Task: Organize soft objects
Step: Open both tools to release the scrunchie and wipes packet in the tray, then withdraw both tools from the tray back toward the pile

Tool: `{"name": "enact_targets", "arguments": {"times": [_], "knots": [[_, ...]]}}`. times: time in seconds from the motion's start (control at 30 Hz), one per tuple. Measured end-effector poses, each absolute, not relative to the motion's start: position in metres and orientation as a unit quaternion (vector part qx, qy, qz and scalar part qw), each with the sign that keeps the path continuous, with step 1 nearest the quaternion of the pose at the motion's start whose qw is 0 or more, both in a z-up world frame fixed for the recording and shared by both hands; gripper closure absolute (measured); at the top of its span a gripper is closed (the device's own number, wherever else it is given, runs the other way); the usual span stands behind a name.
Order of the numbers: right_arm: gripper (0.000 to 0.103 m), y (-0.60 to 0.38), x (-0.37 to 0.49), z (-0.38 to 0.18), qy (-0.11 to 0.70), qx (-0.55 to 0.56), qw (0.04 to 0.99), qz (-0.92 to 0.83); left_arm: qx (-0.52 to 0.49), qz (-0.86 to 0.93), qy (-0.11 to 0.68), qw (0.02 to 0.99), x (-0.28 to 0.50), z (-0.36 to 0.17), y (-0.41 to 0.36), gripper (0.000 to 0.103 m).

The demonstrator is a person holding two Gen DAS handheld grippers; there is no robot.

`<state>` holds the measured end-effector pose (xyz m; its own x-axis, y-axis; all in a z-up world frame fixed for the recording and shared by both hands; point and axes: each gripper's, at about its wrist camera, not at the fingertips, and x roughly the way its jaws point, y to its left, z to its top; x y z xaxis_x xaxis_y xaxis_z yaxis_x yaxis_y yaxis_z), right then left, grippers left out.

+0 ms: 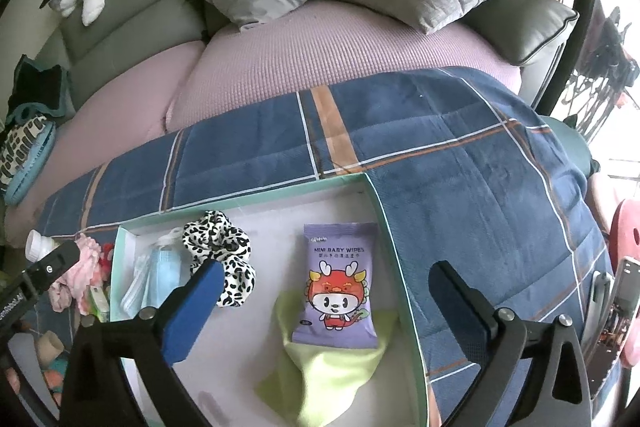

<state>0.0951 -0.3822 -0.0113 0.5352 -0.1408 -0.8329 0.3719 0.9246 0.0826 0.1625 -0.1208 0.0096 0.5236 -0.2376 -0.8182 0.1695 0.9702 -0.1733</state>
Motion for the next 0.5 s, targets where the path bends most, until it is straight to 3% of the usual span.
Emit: {"name": "enact_targets", "arguments": {"times": [0.5], "knots": [[0.0,-0.344,0.088,-0.006,0.441,0.098,0.882,-0.132,-0.055,-0.087,0.446,0.889,0.135,0.026,-0.075,0.0]]}}
